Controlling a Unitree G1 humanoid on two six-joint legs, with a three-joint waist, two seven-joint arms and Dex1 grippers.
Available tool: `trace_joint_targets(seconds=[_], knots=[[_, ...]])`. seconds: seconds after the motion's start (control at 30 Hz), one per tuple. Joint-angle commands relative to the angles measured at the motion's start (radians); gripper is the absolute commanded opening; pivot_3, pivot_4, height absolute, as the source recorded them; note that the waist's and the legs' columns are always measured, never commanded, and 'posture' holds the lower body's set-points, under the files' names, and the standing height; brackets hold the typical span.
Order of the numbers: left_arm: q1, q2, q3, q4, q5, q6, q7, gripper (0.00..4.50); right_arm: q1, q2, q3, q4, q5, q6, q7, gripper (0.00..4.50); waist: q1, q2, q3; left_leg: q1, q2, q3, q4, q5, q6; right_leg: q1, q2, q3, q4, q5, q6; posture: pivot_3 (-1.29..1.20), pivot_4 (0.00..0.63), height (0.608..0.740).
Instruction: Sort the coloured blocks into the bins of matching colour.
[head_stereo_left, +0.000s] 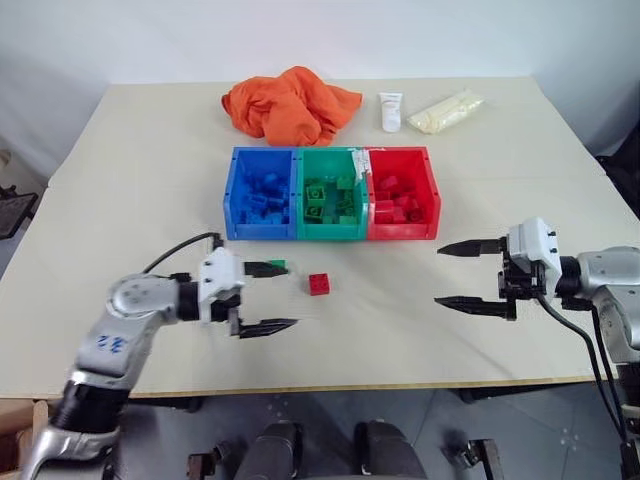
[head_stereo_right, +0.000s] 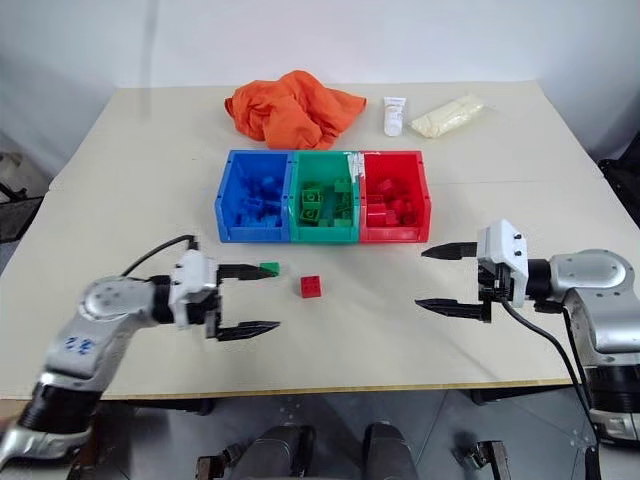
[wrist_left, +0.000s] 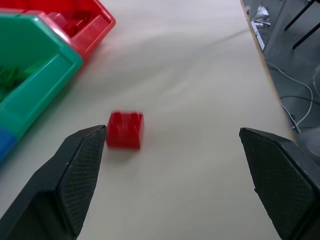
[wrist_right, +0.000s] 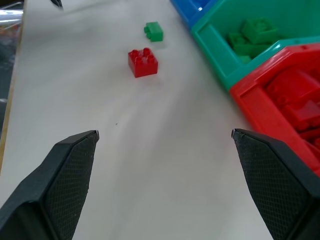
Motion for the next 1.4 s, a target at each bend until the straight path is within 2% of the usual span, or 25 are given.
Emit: trace_joint_targets(seconds=[0.03,0.2,0.47,0.63,0.83,1.17,1.4], knots=[[-0.096,-0.047,-0.065,0.081,0.052,-0.019,0.003,4.5,0.052,-0.006,-0.059,-0.092,0.039,0.017,-0.051,4.46,0.004,0.0,0.0,0.0,0.0,0.0,0.0,0.0,0.0,0.0,0.0,0.0,0.0,0.0,0.0,0.0,0.15,0.74],[-0.228,-0.113,-0.151,0.236,0.148,-0.063,0.001,4.5,0.142,-0.002,-0.102,-0.176,0.056,0.037,-0.116,4.46,0.017,0.0,0.0,0.0,0.0,0.0,0.001,0.0,0.0,0.0,0.0,0.0,0.001,0.0,0.0,0.0,0.15,0.74],[-0.362,-0.169,-0.25,0.358,0.258,-0.048,-0.011,4.5,0.222,0.002,-0.136,-0.241,0.071,0.043,-0.183,4.46,0.024,0.0,0.0,0.0,0.0,0.001,0.002,0.0,0.0,0.001,0.001,0.001,0.001,0.0,0.0,0.0,0.15,0.74],[-0.43,-0.161,-0.3,0.413,0.336,-0.01,-0.028,4.5,0.251,0.001,-0.152,-0.263,0.08,0.042,-0.209,4.46,0.022,-0.001,0.0,-0.001,0.0,0.001,0.002,0.0,0.0,0.001,0.002,0.001,0.002,0.0,0.001,0.0,0.15,0.74],[-0.445,-0.173,-0.306,0.441,0.365,-0.009,-0.041,4.5,0.271,-0.004,-0.157,-0.273,0.087,0.04,-0.229,4.46,0.023,-0.001,0.0,0.0,0.0,0.001,0.002,0.0,0.0,0.0,0.003,0.001,0.002,0.0,0.001,0.0,0.15,0.74],[-0.438,-0.198,-0.282,0.441,0.36,-0.013,-0.025,1.49,0.257,-0.009,-0.148,-0.255,0.083,0.032,-0.235,4.5,0.023,-0.001,0.0,-0.001,0.0,0.001,0.003,0.0,0.0,0.001,0.003,0.001,0.002,0.0,0.001,0.0,0.15,0.74],[-0.431,-0.25,-0.215,0.436,0.299,-0.077,0.011,1.49,0.281,-0.002,-0.184,-0.232,0.084,0.027,-0.251,4.5,0.025,-0.001,0.001,-0.001,0.0,0.001,0.003,0.0,0.0,0.001,0.003,0.001,0.002,0.0,0.001,0.0,0.15,0.74]])
